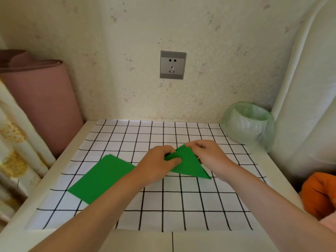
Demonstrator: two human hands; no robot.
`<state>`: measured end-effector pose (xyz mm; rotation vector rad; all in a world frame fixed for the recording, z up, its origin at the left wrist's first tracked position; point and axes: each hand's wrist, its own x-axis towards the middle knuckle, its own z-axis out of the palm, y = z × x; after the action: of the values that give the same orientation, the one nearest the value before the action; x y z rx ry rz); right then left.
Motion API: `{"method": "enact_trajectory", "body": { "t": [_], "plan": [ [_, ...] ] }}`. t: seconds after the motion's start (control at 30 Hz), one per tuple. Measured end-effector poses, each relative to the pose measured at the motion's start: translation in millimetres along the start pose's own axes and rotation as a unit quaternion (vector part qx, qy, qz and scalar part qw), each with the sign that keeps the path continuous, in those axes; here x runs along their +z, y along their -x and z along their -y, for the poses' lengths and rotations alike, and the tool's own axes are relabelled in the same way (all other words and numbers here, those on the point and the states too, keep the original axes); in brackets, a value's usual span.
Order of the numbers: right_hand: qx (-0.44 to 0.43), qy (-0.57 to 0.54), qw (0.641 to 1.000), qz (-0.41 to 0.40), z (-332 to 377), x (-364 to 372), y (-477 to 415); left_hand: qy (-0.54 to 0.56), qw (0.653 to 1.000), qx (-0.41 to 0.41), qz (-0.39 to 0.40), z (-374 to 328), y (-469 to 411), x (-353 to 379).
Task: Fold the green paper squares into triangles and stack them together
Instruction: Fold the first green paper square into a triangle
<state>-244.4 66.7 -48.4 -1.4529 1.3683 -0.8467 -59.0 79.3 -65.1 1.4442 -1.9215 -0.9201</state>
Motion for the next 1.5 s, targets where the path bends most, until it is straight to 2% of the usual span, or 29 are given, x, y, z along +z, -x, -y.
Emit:
{"method": "enact_trajectory", "body": {
  "t": [0.1, 0.23, 0.43, 0.57, 0.87, 1.03, 1.1, 1.23, 1.5],
  "plan": [
    [0.041, 0.037, 0.999, -0.002, 2, -6, 3, 0.075, 0.997, -0.009, -0.034, -2, -1, 0],
    [-0.023, 0.062, 0.998, 0.005, -6, -7, 5, 0.152, 0.986, -0.027, -0.057, -3, -1, 2],
    [-0.079, 0.109, 0.99, -0.038, -8, -7, 1, 0.142, 0.987, -0.022, -0.072, -2, -2, 7],
    [-0.105, 0.164, 0.98, -0.035, -11, -5, 1, 0.137, 0.988, -0.013, -0.073, -2, -1, 7],
    [-0.112, 0.147, 0.982, -0.027, -9, -2, 3, 0.107, 0.989, -0.014, -0.1, -1, -2, 8],
    [-0.105, 0.13, 0.986, -0.029, -7, 1, 5, 0.027, 0.992, 0.017, -0.123, -3, 0, 8],
    [-0.108, 0.175, 0.978, -0.022, -7, 3, 7, 0.023, 0.992, 0.028, -0.122, -4, 0, 10],
    [-0.12, 0.318, 0.94, 0.002, -7, 8, 13, 0.024, 0.993, 0.03, -0.115, -5, 0, 13],
    [-0.137, 0.379, 0.915, 0.023, -5, 12, 13, 0.029, 0.995, 0.023, -0.092, -3, 1, 15]
  ]
}}
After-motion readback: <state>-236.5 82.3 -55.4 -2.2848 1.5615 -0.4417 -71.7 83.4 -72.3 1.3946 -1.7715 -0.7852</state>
